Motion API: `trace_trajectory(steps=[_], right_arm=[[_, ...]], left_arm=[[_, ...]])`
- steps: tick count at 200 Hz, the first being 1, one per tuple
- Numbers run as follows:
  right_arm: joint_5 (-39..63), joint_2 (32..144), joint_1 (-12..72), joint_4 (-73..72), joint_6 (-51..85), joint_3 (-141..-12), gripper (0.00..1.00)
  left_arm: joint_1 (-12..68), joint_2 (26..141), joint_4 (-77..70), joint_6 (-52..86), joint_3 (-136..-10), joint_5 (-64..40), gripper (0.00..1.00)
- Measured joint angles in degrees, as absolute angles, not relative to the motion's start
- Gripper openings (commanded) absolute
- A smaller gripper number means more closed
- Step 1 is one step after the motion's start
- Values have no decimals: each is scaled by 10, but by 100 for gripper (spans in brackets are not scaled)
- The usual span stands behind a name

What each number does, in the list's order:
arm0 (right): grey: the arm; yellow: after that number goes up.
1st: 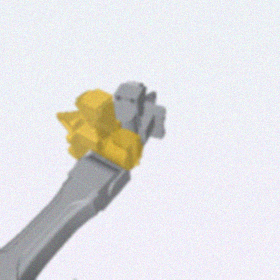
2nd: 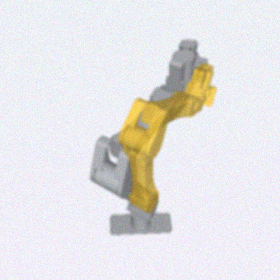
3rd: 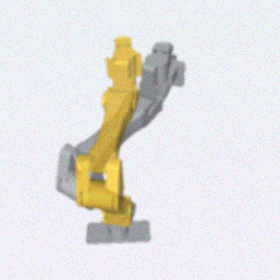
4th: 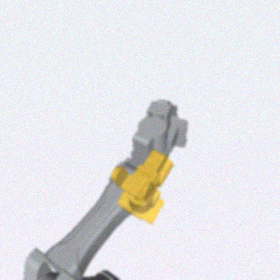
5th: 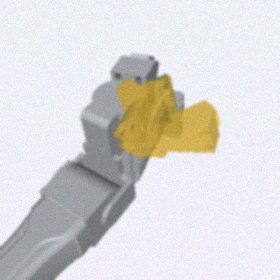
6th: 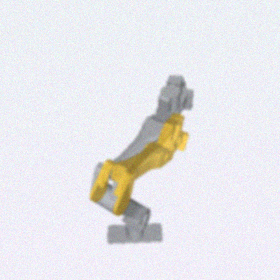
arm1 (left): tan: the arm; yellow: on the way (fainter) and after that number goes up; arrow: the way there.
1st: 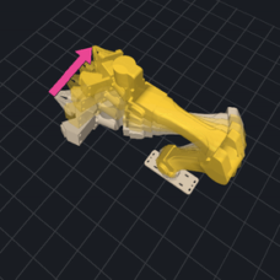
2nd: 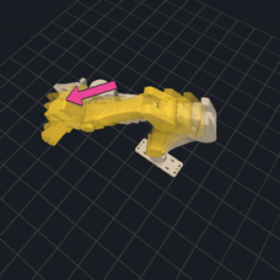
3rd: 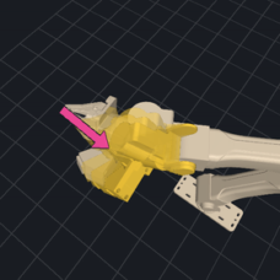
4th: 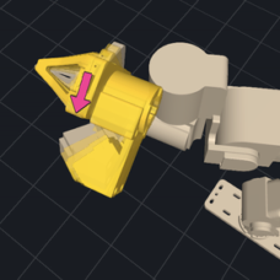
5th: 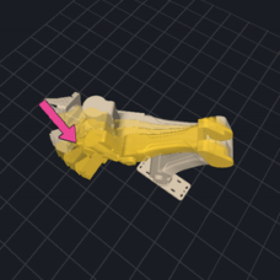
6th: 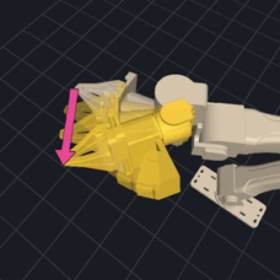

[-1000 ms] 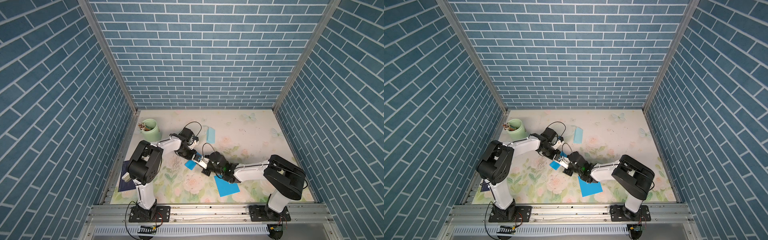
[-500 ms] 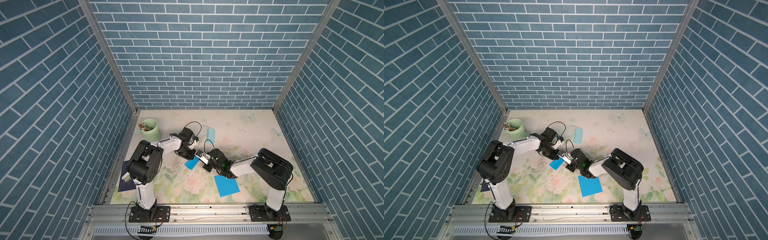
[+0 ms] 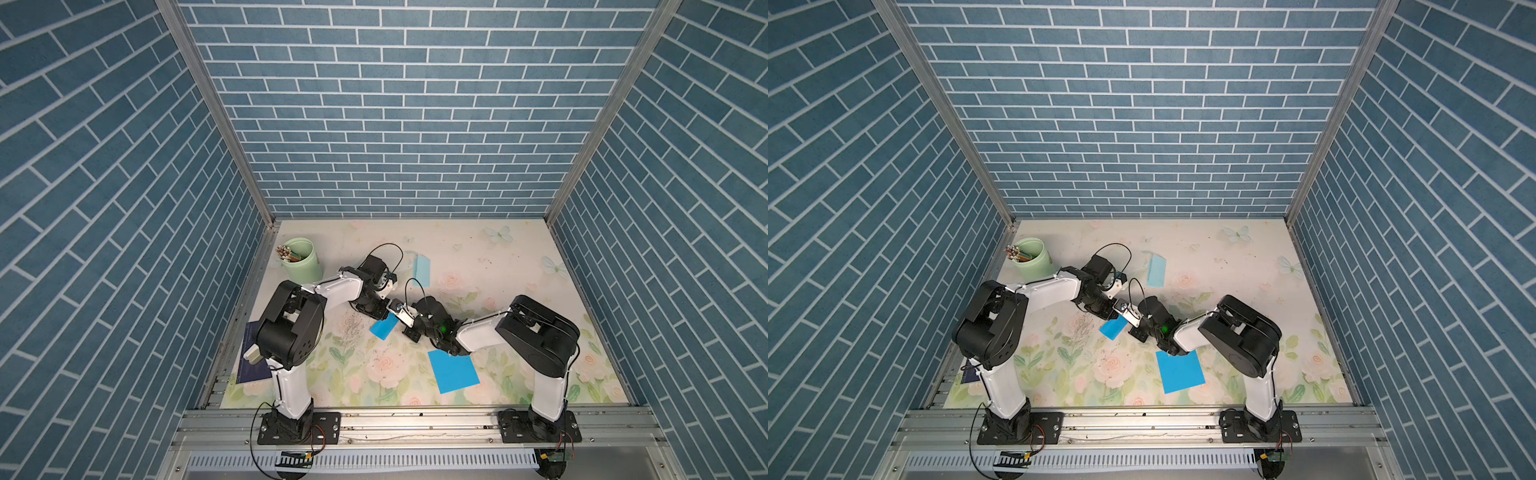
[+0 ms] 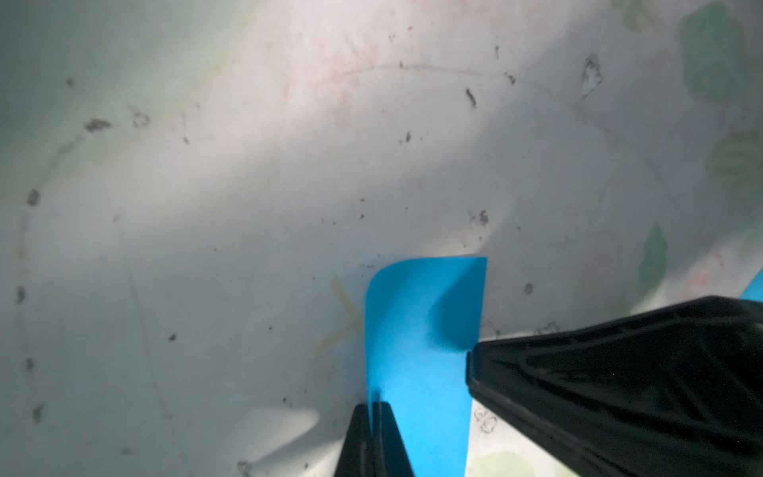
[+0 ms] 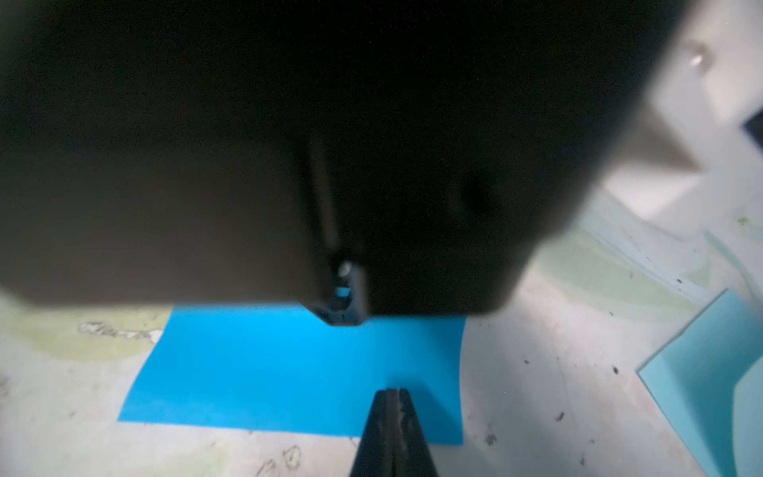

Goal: Fold the square paper along the opposite sides
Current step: Smooth out the paper at the center of the board.

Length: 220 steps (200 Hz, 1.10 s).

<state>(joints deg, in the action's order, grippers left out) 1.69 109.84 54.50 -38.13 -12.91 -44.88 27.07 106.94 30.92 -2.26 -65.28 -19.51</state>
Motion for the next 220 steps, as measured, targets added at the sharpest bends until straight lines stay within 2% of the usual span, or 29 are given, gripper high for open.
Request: trace_trajectory(steps=[78, 139, 220], right_arm=[[17, 1115, 541, -403, -122, -455, 0], [20, 1104, 520, -467, -87, -389, 0], [20, 1090, 515, -451, -59, -390, 0]], left_arm=[[270, 1069, 309, -21, -653, -197, 0], [270, 1067, 305, -21, -649, -196, 0], [270, 1066, 302, -19, -647, -196, 0]])
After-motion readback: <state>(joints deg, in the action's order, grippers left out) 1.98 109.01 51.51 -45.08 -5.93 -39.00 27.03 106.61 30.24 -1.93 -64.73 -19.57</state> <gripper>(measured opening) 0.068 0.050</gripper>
